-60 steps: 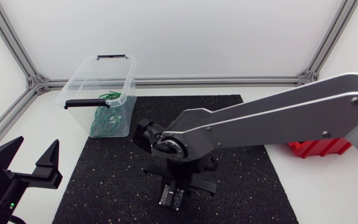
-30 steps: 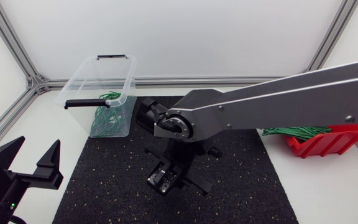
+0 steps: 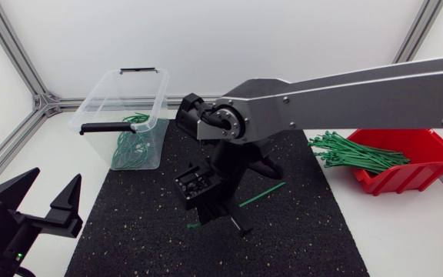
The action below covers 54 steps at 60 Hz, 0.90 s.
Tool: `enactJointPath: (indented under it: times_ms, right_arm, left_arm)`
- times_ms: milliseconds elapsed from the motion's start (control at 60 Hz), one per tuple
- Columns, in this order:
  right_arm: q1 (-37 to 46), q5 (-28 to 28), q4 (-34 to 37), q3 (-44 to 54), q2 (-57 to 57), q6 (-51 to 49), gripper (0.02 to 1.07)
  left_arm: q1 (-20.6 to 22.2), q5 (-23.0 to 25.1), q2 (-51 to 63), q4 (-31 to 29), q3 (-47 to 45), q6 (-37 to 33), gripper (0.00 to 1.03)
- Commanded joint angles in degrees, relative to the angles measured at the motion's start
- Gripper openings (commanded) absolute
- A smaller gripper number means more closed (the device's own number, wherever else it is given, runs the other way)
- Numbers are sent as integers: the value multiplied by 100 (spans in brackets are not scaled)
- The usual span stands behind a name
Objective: Take a green cable tie from the red box, thread the tail through the head to close it, then place it in the transparent bin on the left.
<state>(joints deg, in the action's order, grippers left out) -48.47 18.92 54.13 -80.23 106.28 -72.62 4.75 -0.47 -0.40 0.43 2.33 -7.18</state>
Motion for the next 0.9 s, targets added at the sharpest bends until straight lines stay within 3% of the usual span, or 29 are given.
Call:
enactJointPath:
  times_ms: [0,117,183,317,450,500,567,650,783,883]
  right_arm:
    - [74,130,142,-213,60,336,8]
    - [171,332,353,-353,139,468,8]
    - [250,481,370,-380,156,609,8]
    - [356,727,441,-415,218,793,8]
    - [435,1000,625,-512,297,881,8]
    - [443,1097,739,-573,323,881,8]
    - [461,1228,863,-661,358,899,8]
    - [496,1351,1065,-828,420,899,8]
    - [523,1448,1135,-898,473,899,8]
    - [523,1483,1135,-898,464,907,8]
  left_arm:
    - [140,47,-47,-139,-127,-170,96]
    - [518,-32,-39,-579,-4,-469,98]
    - [658,-32,-39,-315,-13,-433,90]
    - [614,-6,155,-394,330,-442,83]
    - [571,442,717,-561,708,-477,83]
    - [588,478,911,-517,813,-917,82]
    - [738,627,1025,-350,883,-2103,68]
    - [1133,768,1130,-544,963,-2833,67]
    - [1660,979,1719,-772,1147,-2675,67]
    - [1555,1444,2238,-702,1323,-2270,67]
